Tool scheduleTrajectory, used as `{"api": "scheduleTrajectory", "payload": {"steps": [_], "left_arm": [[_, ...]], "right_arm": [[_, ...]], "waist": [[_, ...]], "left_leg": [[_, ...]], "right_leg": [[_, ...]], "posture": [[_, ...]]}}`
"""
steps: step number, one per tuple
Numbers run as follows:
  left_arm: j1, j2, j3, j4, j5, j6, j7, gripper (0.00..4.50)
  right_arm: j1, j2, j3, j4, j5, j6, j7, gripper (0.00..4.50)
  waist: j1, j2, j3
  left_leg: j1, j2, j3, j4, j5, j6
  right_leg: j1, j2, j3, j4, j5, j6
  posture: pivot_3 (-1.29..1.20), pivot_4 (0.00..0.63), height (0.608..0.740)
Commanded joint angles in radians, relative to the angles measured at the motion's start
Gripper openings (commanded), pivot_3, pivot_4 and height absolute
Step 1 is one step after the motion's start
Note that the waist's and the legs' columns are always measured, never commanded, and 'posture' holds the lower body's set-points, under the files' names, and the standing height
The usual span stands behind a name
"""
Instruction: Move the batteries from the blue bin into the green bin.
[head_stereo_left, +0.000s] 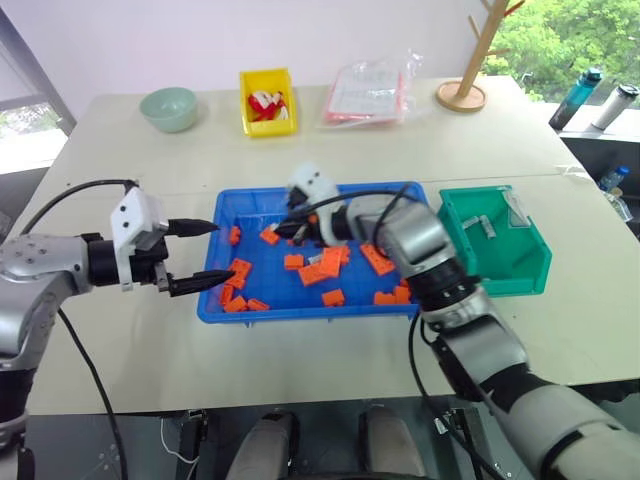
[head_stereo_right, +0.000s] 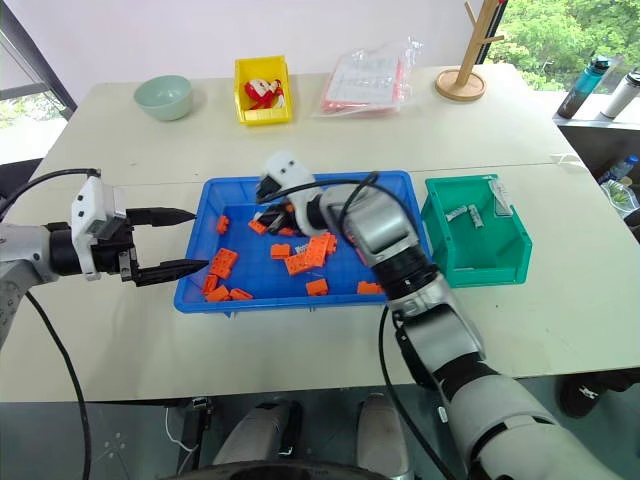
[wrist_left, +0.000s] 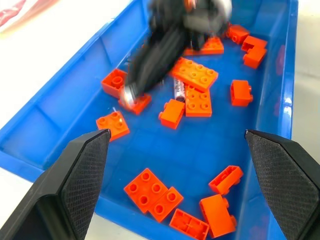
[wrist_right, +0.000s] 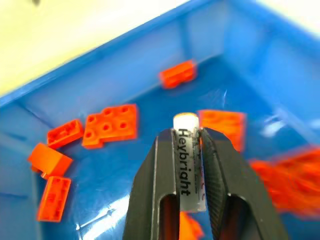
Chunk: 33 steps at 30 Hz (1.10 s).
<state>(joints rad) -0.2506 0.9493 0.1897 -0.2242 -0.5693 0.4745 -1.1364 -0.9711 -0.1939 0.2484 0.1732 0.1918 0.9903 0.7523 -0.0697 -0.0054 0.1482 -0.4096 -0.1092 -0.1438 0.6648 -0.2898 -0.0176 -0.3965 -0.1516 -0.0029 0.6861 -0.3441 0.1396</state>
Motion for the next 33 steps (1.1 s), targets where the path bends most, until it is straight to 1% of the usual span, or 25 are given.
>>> {"api": "scheduleTrajectory", "payload": {"steps": [1,3,7,10,13,16,18,20,21,25,29,33], "left_arm": [[-0.033,-0.015,-0.004,0.005,-0.005,-0.003,0.001,4.5],[-0.038,-0.024,-0.012,0.013,-0.001,-0.007,-0.001,4.5],[-0.05,-0.054,-0.033,0.042,0.01,-0.016,0.002,4.5],[-0.06,-0.072,-0.047,0.057,0.019,-0.026,0.001,4.5],[-0.087,-0.091,-0.067,0.075,0.029,-0.032,-0.004,4.5],[-0.13,-0.106,-0.088,0.099,0.04,-0.038,-0.011,4.5],[-0.153,-0.116,-0.097,0.113,0.045,-0.042,-0.014,4.5],[-0.168,-0.125,-0.104,0.123,0.051,-0.046,-0.014,4.5],[-0.172,-0.128,-0.106,0.126,0.053,-0.047,-0.015,4.5],[-0.172,-0.133,-0.103,0.111,0.053,-0.044,-0.015,4.5],[-0.153,-0.13,-0.087,0.075,0.043,-0.031,-0.002,4.5],[-0.131,-0.122,-0.07,0.041,0.033,-0.015,0.012,4.5]], "right_arm": [[-0.014,-0.111,-0.186,-0.184,0.105,0.156,0.003,0.1],[0.008,-0.199,-0.269,-0.233,0.129,0.21,-0.011,0.1],[0.114,-0.468,-0.473,-0.268,0.133,0.279,-0.032,0.1],[0.212,-0.599,-0.564,-0.29,0.147,0.293,-0.037,0.1],[0.314,-0.65,-0.642,-0.336,0.169,0.339,-0.056,0.1],[0.395,-0.647,-0.678,-0.393,0.199,0.376,-0.068,0.1],[0.42,-0.635,-0.679,-0.412,0.212,0.376,-0.084,0.1],[0.428,-0.624,-0.671,-0.413,0.217,0.363,-0.103,1.15],[0.433,-0.625,-0.66,-0.409,0.214,0.349,-0.111,1.49],[0.415,-0.649,-0.617,-0.384,0.216,0.294,-0.115,3.59],[0.344,-0.642,-0.551,-0.398,0.259,0.239,-0.073,3.59],[0.289,-0.586,-0.426,-0.447,0.321,0.167,0.007,3.59]], "waist": [[0.002,0.0,0.0],[0.006,0.0,0.0],[0.025,0.0,0.0],[0.026,0.0,0.0],[0.019,0.0,0.0],[0.016,0.0,0.0],[0.015,0.0,0.0],[0.019,0.0,0.0],[0.022,0.0,0.0],[0.027,0.0,0.0],[0.025,0.0,0.0],[0.021,0.0,0.0]], "left_leg": [[0.0,0.0,0.0,0.0,0.0,0.0],[-0.001,0.0,0.0,0.0,0.0,0.0],[-0.001,-0.002,0.0,0.0,0.0,0.0],[-0.001,-0.002,0.003,0.0,0.0,0.001],[-0.001,0.001,0.007,0.0,0.0,0.001],[-0.001,0.002,0.007,0.0,0.0,0.001],[-0.001,0.002,0.007,0.0,0.0,0.001],[-0.001,0.001,0.007,0.0,0.0,0.001],[-0.001,0.001,0.007,0.0,0.0,0.001],[-0.001,0.001,0.007,0.001,0.0,0.001],[-0.001,0.001,0.007,0.001,0.0,0.001],[-0.001,0.002,0.007,0.001,0.0,0.001]], "right_leg": [[0.0,0.0,0.0,0.0,0.0,0.0],[0.0,0.0,0.0,0.0,0.0,0.0],[0.001,-0.002,0.0,-0.002,0.0,0.0],[0.001,-0.002,0.0,-0.002,0.0,0.0],[0.0,-0.002,0.0,-0.001,0.0,0.0],[0.001,-0.001,0.0,-0.001,0.0,0.0],[0.001,-0.001,0.0,-0.001,0.0,0.0],[0.001,-0.001,0.0,-0.001,0.0,0.0],[0.001,-0.001,0.0,-0.001,0.0,0.0],[0.001,-0.001,0.0,-0.001,0.0,0.0],[0.001,-0.002,0.0,-0.002,0.0,0.0],[0.001,-0.001,0.0,-0.003,0.0,0.0]], "posture": [[0.0,0.15,0.719],[0.0,0.15,0.719],[0.0,0.15,0.719],[0.0,0.15,0.719],[0.0,0.15,0.719],[0.0,0.15,0.719],[0.0,0.15,0.719],[0.0,0.15,0.719],[0.0,0.15,0.719],[0.0,0.15,0.719],[0.0,0.15,0.719],[0.0,0.15,0.719]]}}
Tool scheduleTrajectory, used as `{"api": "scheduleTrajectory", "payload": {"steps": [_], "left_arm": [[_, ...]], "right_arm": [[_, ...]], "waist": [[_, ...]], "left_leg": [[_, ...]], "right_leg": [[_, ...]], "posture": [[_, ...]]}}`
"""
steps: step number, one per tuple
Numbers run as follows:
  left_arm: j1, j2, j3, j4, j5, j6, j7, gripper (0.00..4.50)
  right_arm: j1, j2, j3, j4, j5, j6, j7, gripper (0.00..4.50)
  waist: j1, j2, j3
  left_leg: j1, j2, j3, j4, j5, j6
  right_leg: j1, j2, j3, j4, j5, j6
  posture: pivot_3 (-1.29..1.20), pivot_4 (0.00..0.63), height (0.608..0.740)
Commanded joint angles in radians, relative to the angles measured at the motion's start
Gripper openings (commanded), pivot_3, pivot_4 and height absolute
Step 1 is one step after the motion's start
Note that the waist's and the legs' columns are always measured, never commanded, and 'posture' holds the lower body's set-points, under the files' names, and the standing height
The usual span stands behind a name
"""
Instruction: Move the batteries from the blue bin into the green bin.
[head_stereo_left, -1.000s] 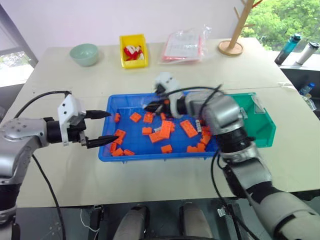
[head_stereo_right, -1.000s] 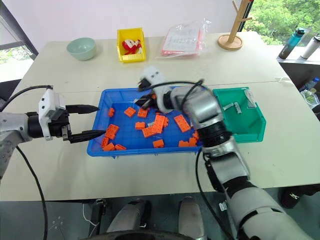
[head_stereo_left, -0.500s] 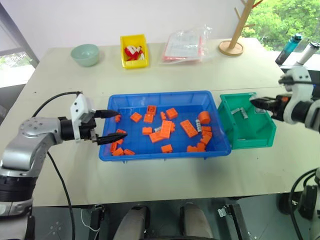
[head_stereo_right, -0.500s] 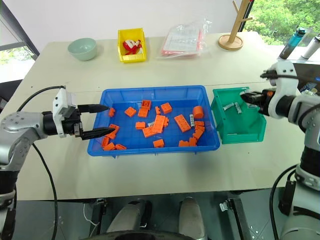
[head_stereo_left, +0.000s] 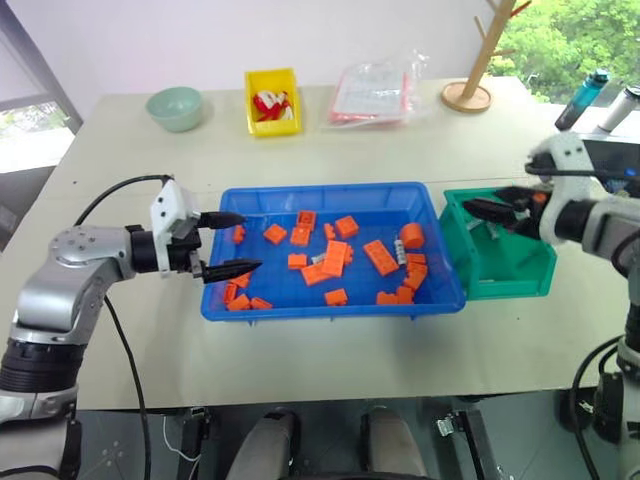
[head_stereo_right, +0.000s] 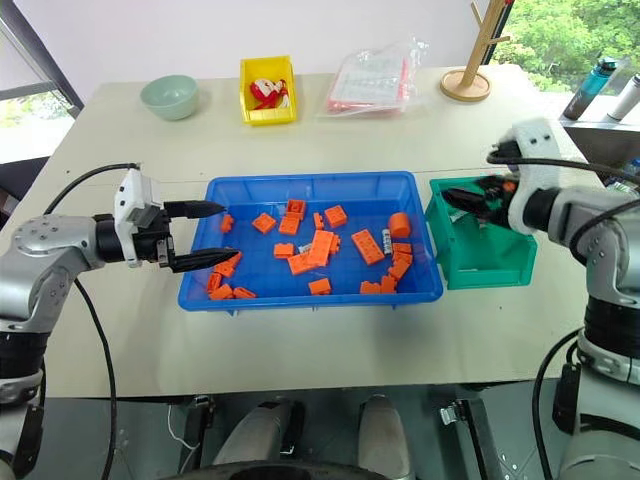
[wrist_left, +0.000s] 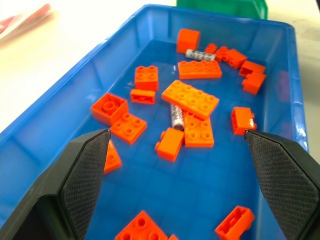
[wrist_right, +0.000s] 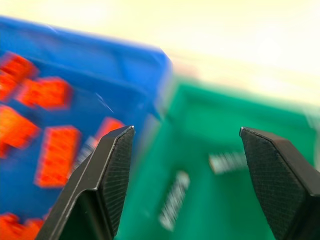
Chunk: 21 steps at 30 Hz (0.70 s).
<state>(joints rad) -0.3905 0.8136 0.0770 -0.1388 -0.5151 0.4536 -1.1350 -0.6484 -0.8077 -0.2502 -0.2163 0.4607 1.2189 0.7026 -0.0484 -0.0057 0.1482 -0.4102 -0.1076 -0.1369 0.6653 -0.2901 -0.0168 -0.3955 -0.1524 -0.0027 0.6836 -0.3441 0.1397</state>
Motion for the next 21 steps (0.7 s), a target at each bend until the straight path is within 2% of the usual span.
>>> {"api": "scheduleTrajectory", "payload": {"steps": [1,3,10,16,21], "left_arm": [[0.013,0.015,0.046,-0.05,-0.022,0.008,0.014,4.5],[0.018,0.017,0.051,-0.06,-0.025,0.014,0.022,4.5],[0.035,0.019,0.054,-0.1,-0.034,0.032,0.041,4.5],[0.048,0.021,0.068,-0.137,-0.041,0.049,0.063,4.5],[0.087,0.027,0.085,-0.17,-0.045,0.053,0.082,4.5]], "right_arm": [[-0.042,0.043,0.125,-0.061,0.049,-0.09,0.074,3.86],[-0.051,0.071,0.229,-0.053,0.022,-0.165,0.104,4.48],[-0.056,0.124,0.497,0.08,-0.124,-0.569,0.3,4.48],[-0.111,0.203,0.576,0.262,-0.213,-0.723,0.357,4.48],[-0.126,0.248,0.584,0.336,-0.248,-0.775,0.381,4.48]], "waist": [[0.0,0.0,0.0],[0.001,0.0,0.0],[0.006,-0.001,0.0],[0.0,-0.001,0.0],[0.0,-0.001,0.0]], "left_leg": [[0.0,0.0,0.0,0.0,0.0,0.0],[0.0,0.0,0.0,0.0,0.0,0.0],[0.0,-0.002,-0.003,0.002,0.0,0.0],[0.0,-0.001,-0.003,0.001,0.0,0.0],[0.0,-0.001,-0.003,0.001,0.0,0.0]], "right_leg": [[0.0,0.0,0.0,0.0,0.0,0.0],[0.0,0.0,0.0,0.0,0.0,0.0],[0.001,-0.001,0.0,0.0,0.0,0.0],[0.0,0.0,0.0,0.0,0.0,0.0],[0.0,0.0,0.0,0.0,0.0,0.0]], "posture": [[0.0,0.15,0.719],[0.0,0.15,0.719],[0.0,0.15,0.719],[0.0,0.15,0.719],[0.0,0.15,0.719]]}}
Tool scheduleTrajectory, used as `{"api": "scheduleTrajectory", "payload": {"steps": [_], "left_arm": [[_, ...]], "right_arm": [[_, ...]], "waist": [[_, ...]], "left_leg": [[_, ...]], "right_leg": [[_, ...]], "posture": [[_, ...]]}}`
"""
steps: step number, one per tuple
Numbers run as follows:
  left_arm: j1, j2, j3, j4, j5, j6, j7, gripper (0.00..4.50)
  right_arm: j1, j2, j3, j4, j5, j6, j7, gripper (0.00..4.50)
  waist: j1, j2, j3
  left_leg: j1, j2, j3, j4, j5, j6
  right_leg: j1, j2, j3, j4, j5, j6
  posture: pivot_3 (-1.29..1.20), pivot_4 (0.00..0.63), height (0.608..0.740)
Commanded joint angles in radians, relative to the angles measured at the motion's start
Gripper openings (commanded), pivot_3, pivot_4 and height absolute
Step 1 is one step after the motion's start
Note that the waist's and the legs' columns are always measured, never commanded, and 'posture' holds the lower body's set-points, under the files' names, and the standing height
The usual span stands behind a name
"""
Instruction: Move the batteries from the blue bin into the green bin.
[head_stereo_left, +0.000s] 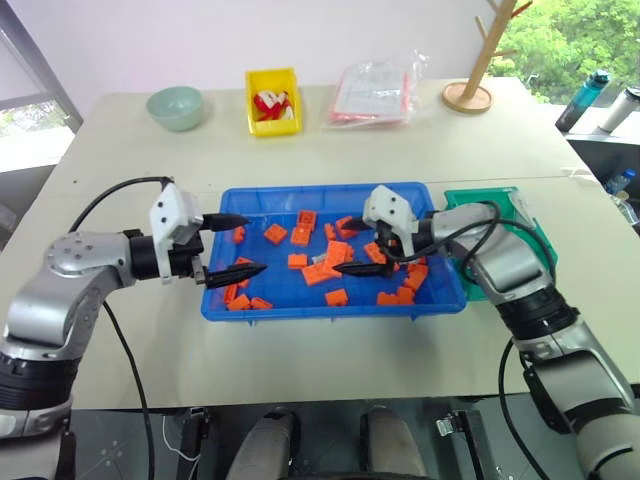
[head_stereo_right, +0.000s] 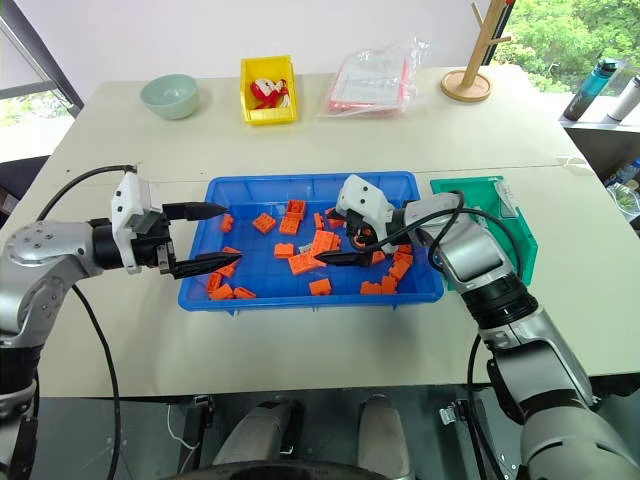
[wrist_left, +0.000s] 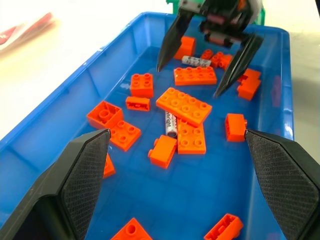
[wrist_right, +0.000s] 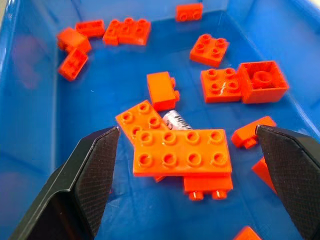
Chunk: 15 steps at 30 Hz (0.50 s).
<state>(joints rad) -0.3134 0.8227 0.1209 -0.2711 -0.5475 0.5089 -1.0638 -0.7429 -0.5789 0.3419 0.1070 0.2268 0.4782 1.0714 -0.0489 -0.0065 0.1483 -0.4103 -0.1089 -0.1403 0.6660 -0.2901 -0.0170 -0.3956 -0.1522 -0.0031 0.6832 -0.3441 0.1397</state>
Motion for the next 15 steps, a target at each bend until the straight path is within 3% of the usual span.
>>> {"api": "scheduleTrajectory", "payload": {"steps": [1,15], "left_arm": [[0.015,0.018,0.043,-0.042,-0.013,0.0,0.014,4.5],[0.012,0.028,0.052,-0.059,-0.02,0.015,0.035,4.5]], "right_arm": [[-0.034,0.026,-0.009,0.022,-0.02,-0.039,0.015,4.48],[-0.045,0.097,-0.042,0.086,-0.051,0.005,0.006,4.48]], "waist": [[0.002,0.0,0.0],[0.002,0.0,0.0]], "left_leg": [[0.0,0.0,0.0,0.0,0.0,0.0],[0.0,0.0,0.0,0.0,0.0,0.0]], "right_leg": [[0.0,0.0,0.0,0.0,0.0,0.0],[0.0,0.0,0.0,0.0,0.0,0.0]], "posture": [[0.0,0.15,0.719],[0.0,0.15,0.719]]}}
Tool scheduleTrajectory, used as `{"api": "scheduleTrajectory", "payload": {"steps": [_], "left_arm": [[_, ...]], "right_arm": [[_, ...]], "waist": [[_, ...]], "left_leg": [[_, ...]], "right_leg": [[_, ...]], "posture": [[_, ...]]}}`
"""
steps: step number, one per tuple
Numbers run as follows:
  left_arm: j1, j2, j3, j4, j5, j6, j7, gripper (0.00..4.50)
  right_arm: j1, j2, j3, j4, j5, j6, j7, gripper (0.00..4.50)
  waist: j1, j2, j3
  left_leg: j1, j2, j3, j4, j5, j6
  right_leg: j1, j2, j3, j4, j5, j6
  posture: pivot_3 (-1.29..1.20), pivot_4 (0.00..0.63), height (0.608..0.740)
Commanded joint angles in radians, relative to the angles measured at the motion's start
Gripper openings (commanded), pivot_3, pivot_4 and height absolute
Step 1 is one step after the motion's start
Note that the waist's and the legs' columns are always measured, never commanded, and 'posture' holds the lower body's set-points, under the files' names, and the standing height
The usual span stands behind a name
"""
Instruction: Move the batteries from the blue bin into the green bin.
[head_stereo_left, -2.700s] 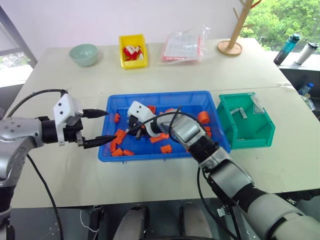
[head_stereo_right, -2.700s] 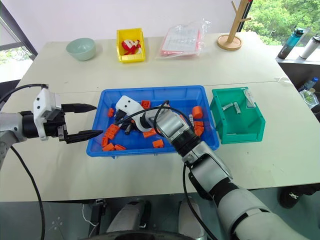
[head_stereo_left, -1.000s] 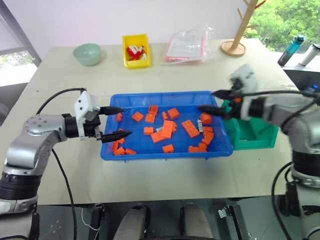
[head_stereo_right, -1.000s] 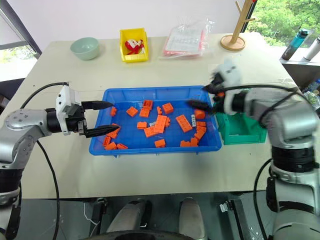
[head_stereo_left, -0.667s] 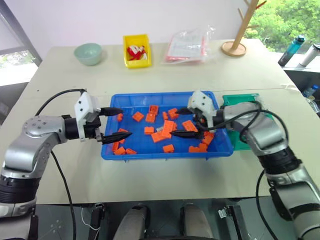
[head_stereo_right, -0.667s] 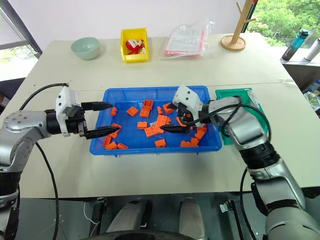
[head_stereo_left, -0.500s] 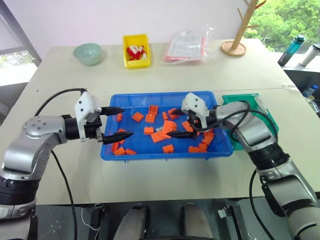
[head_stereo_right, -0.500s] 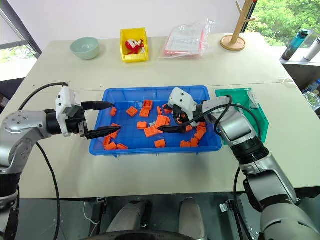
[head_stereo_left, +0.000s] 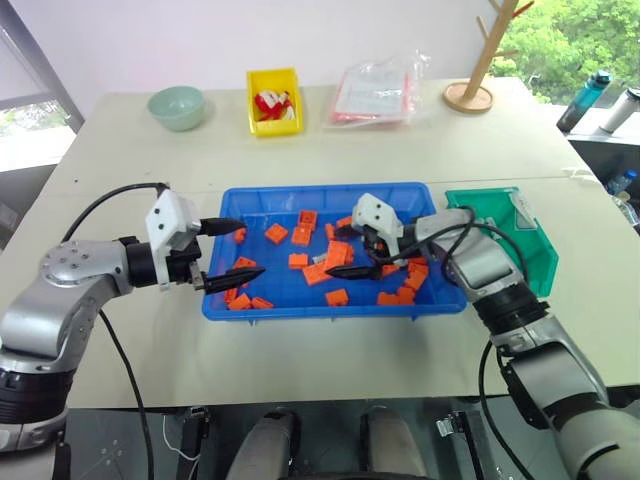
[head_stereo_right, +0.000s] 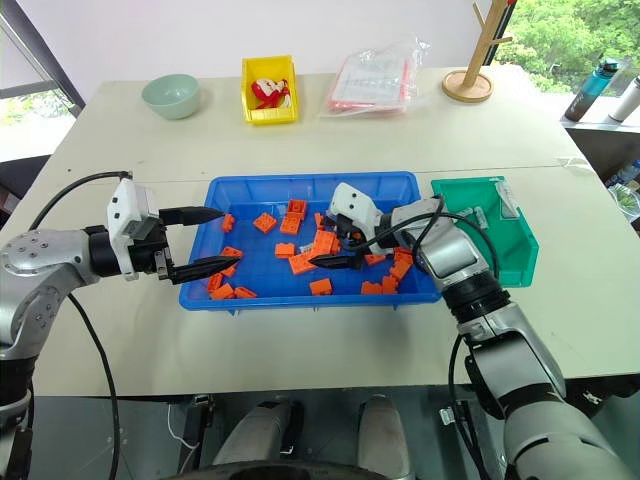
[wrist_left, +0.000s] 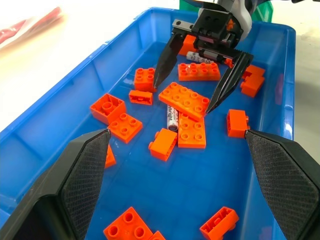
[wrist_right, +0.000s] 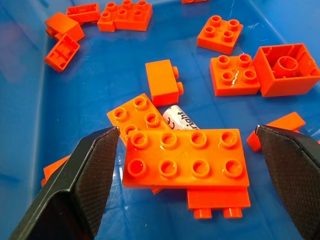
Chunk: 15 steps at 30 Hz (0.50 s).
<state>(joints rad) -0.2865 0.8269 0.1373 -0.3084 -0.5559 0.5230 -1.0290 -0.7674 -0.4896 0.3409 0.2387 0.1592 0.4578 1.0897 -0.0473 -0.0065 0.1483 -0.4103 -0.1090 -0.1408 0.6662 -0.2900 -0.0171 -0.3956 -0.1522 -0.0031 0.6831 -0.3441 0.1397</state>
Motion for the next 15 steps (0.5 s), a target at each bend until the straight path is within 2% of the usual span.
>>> {"api": "scheduleTrajectory", "payload": {"steps": [1,7,15], "left_arm": [[-0.017,0.025,0.035,-0.018,-0.011,-0.001,0.0,4.5],[-0.023,0.024,0.026,-0.014,-0.011,-0.004,0.003,4.5],[-0.046,0.023,0.012,0.01,-0.005,-0.011,-0.011,4.5]], "right_arm": [[-0.019,0.008,-0.044,-0.047,0.016,0.031,-0.016,4.48],[0.013,0.002,-0.049,-0.066,0.009,0.049,-0.038,4.48],[0.081,-0.009,-0.072,-0.201,0.04,0.134,-0.061,4.48]], "waist": [[0.0,0.0,0.0],[0.0,0.0,0.0],[0.001,0.0,0.0]], "left_leg": [[0.0,0.0,0.0,0.0,0.0,0.0],[0.0,0.0,0.0,0.0,0.0,0.0],[0.0,0.0,0.0,0.0,0.0,0.0]], "right_leg": [[0.0,0.0,0.0,0.0,0.0,0.0],[0.0,0.0,0.0,0.0,0.0,0.0],[0.0,0.0,0.0,0.0,0.0,0.0]], "posture": [[0.0,0.15,0.719],[0.0,0.15,0.719],[0.0,0.15,0.719]]}}
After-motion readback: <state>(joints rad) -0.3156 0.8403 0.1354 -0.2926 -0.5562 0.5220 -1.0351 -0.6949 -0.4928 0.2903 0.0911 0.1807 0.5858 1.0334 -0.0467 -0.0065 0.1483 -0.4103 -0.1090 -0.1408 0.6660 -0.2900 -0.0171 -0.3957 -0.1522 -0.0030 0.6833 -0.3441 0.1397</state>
